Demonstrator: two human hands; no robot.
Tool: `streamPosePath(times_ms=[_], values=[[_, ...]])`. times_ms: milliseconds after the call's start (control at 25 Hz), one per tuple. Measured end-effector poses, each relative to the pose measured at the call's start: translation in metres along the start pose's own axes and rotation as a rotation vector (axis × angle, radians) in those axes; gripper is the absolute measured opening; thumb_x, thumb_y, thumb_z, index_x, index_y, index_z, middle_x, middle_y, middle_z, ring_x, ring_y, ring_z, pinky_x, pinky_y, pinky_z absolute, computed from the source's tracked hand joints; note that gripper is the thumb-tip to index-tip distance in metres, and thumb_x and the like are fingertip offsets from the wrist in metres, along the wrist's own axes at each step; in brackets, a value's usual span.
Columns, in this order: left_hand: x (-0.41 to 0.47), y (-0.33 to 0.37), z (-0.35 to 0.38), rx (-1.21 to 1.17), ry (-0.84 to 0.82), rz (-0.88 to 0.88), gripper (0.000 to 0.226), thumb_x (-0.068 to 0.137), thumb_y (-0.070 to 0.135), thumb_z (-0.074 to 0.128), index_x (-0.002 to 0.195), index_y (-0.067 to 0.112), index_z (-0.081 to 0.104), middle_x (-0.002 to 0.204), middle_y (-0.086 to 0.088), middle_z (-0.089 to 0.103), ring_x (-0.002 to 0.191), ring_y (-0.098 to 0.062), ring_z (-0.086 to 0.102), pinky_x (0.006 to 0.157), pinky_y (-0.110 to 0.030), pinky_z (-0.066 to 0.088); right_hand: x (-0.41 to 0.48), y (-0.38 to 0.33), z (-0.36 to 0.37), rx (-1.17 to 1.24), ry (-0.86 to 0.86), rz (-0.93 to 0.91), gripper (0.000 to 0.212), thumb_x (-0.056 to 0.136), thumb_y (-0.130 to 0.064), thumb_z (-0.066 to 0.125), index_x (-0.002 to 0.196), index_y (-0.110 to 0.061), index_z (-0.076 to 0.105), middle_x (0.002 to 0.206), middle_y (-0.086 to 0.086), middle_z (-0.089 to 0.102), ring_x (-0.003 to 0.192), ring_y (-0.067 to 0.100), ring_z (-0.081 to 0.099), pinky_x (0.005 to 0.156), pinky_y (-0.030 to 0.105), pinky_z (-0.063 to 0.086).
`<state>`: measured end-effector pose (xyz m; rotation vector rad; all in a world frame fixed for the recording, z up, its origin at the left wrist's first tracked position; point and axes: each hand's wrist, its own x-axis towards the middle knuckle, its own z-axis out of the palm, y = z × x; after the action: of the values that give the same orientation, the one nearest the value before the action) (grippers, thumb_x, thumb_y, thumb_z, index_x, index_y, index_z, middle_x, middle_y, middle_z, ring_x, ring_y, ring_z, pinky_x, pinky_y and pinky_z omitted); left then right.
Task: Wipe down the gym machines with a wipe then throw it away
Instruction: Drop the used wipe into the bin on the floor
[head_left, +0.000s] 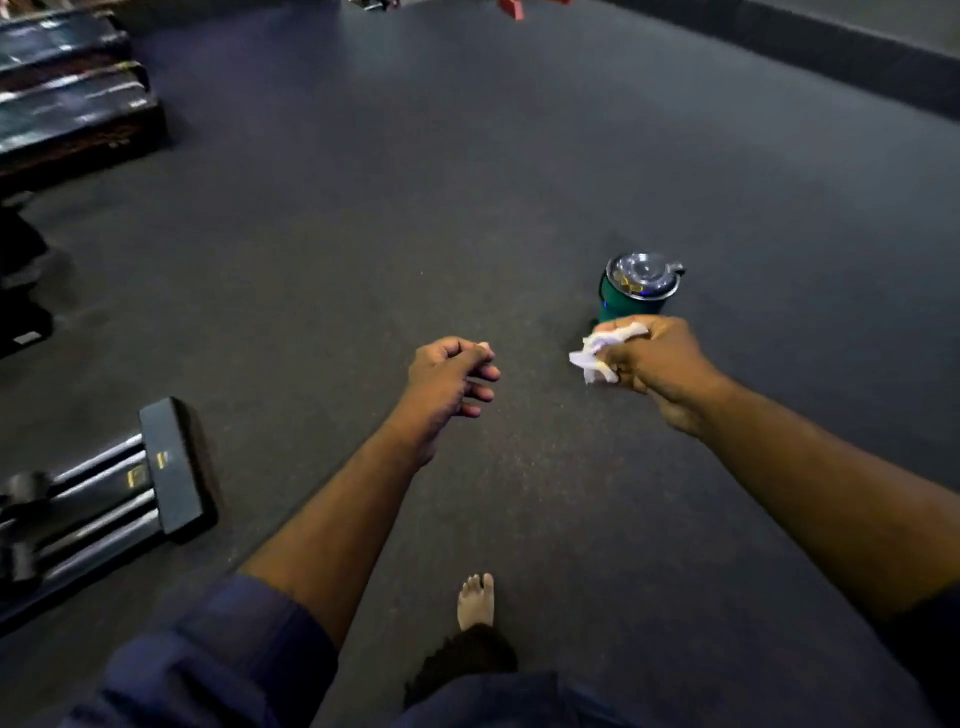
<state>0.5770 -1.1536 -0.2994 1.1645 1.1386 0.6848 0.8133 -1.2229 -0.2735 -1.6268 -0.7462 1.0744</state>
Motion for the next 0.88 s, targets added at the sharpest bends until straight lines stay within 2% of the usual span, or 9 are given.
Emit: streamPosePath(times_ms=[80,160,320,400,600,680,760,880], values=[[0.070,0.035,-0.001,0.046,-0.053,0.023,0.014,0.105,0.023,0.062,0.100,0.011,0.067,0.086,-0.006,0.073,0.064,-0.017,0.063,0.055,-0.027,0.045,0.055,-0.020,0.000,0.034,0.036,-0.013,0.017,0.076,0.006,0.085,0.084,-0.002,0.073,0.092,0.014,0.073,0.073,0.019,0.065,0.071,0.034,0.055],[0.138,0.070,0.007,0.099,-0.088,0.013,0.015,0.106,0.023,0.060,0.102,0.010,0.066,0.087,-0.007,0.072,0.063,-0.015,0.062,0.054,-0.026,0.044,0.112,-0.038,-0.008,0.085,0.119,-0.014,0.014,0.081,0.005,0.083,0.089,-0.004,0.076,0.100,0.013,0.077,0.075,0.016,0.069,0.070,0.028,0.059],[0.261,0.121,0.050,0.165,-0.196,0.015,0.015,0.106,0.023,0.059,0.102,0.010,0.067,0.088,-0.009,0.071,0.064,-0.016,0.061,0.055,-0.027,0.044,0.218,-0.058,-0.039,0.138,0.231,-0.037,0.014,0.082,0.005,0.082,0.094,-0.001,0.077,0.094,0.012,0.077,0.077,0.017,0.070,0.073,0.027,0.061],[0.316,0.131,0.071,0.172,-0.220,0.029,0.016,0.106,0.023,0.060,0.102,0.010,0.067,0.088,-0.009,0.072,0.065,-0.017,0.062,0.056,-0.028,0.045,0.268,-0.063,-0.056,0.188,0.270,-0.035,0.016,0.083,0.008,0.080,0.096,-0.001,0.077,0.098,0.011,0.079,0.083,0.017,0.074,0.071,0.024,0.061],[0.469,0.165,0.138,0.198,-0.236,-0.047,0.016,0.105,0.023,0.062,0.103,0.009,0.068,0.086,-0.007,0.072,0.068,-0.019,0.063,0.056,-0.029,0.047,0.421,-0.093,-0.110,0.197,0.331,0.059,0.019,0.083,0.004,0.081,0.089,-0.013,0.075,0.096,0.009,0.080,0.083,0.017,0.075,0.082,0.032,0.063],[0.522,0.181,0.161,0.202,-0.249,-0.041,0.016,0.105,0.023,0.062,0.102,0.009,0.068,0.085,-0.007,0.073,0.069,-0.020,0.064,0.056,-0.029,0.047,0.476,-0.112,-0.129,0.194,0.346,0.055,0.019,0.084,0.003,0.080,0.087,-0.015,0.074,0.094,0.007,0.079,0.079,0.013,0.073,0.079,0.030,0.062],[0.573,0.195,0.177,0.189,-0.239,-0.059,0.016,0.105,0.024,0.062,0.101,0.009,0.068,0.086,-0.007,0.074,0.070,-0.020,0.064,0.056,-0.030,0.048,0.530,-0.133,-0.141,0.200,0.341,0.064,0.017,0.085,0.005,0.078,0.089,-0.012,0.074,0.094,0.005,0.079,0.077,0.010,0.075,0.069,0.024,0.062],[0.653,0.210,0.200,0.162,-0.274,-0.077,0.016,0.104,0.023,0.063,0.100,0.009,0.068,0.086,-0.007,0.074,0.069,-0.018,0.064,0.055,-0.029,0.047,0.617,-0.153,-0.149,0.179,0.280,0.090,0.013,0.088,0.006,0.076,0.097,-0.004,0.075,0.091,0.008,0.080,0.076,0.016,0.077,0.064,0.023,0.060]])
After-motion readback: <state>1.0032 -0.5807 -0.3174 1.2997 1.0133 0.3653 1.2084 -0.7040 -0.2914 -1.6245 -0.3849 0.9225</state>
